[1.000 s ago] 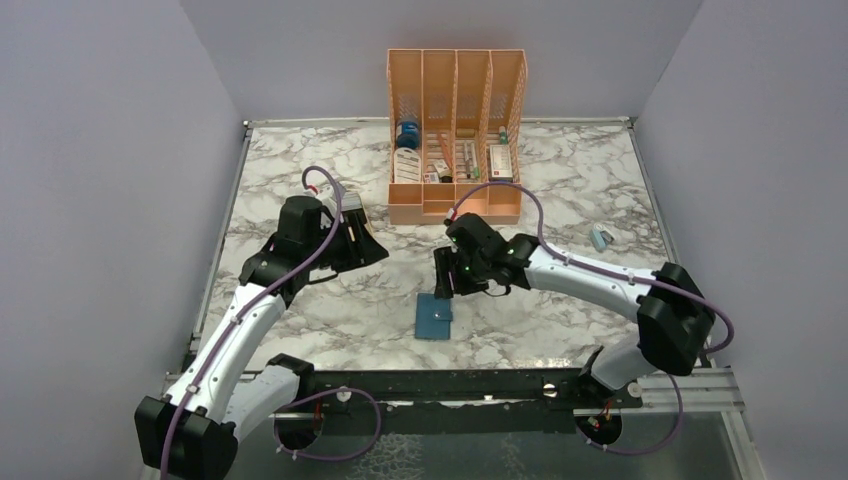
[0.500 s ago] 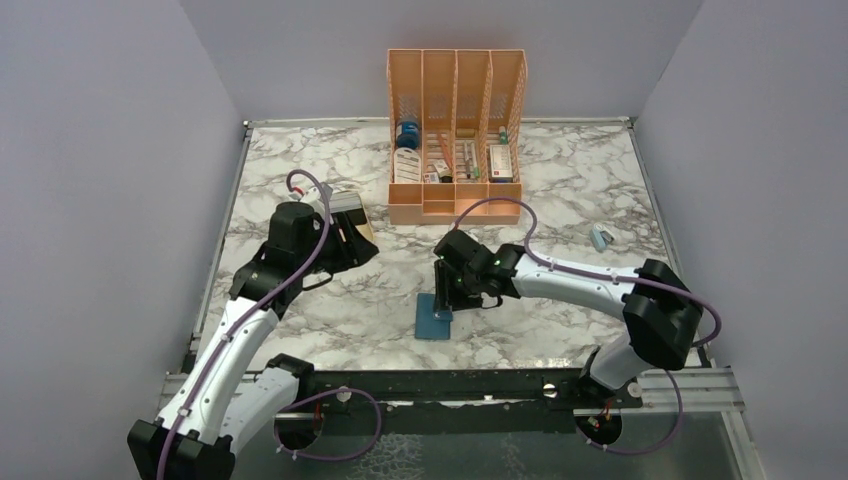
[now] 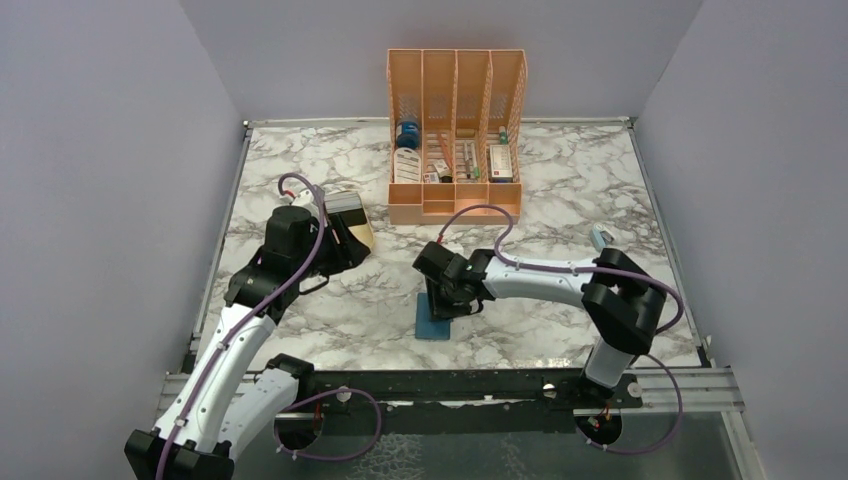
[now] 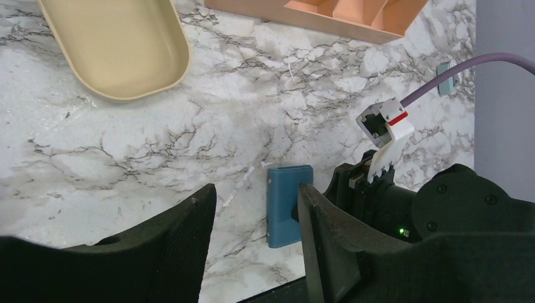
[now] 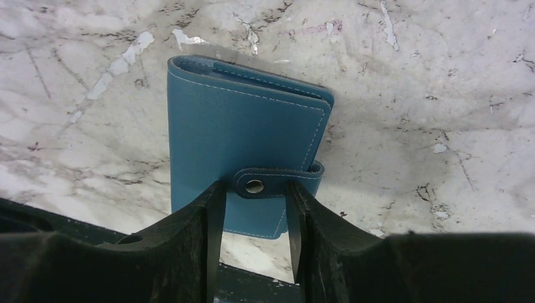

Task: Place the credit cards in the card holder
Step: Open the card holder at the center of the board.

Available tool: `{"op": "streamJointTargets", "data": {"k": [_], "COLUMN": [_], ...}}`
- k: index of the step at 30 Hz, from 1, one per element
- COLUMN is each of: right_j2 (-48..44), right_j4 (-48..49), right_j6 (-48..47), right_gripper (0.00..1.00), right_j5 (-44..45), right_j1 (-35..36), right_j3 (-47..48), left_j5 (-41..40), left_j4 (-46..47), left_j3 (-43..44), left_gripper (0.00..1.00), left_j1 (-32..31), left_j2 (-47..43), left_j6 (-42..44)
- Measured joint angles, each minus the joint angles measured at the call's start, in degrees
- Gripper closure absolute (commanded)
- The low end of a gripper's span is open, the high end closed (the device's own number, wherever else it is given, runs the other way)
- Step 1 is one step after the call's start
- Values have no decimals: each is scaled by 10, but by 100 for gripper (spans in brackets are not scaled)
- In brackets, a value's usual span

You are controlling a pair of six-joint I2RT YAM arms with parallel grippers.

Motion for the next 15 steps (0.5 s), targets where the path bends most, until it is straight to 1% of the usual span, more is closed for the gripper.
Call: {"op": "streamJointTargets", "data": {"k": [1, 3, 8, 15], "right_j2": [9, 21, 48, 47], "right_j4": [-3, -16, -47, -45], "right_j6": [0, -1, -19, -48], "right_gripper": [61, 65, 77, 96], "right_j5": [6, 16, 49, 71], "right_j1": [2, 5, 14, 23], "right_j3": [4, 19, 53, 53], "left_j5": [-2, -6, -11, -21], "left_j4": [-2, -7, -18, -22], "left_j3": [0, 0, 3, 12], "left_gripper": [47, 47, 47, 47], "left_j1": [0, 0, 0, 0], "left_j2": [-1, -3, -3, -1], "left_j6": [0, 0, 3, 5]}}
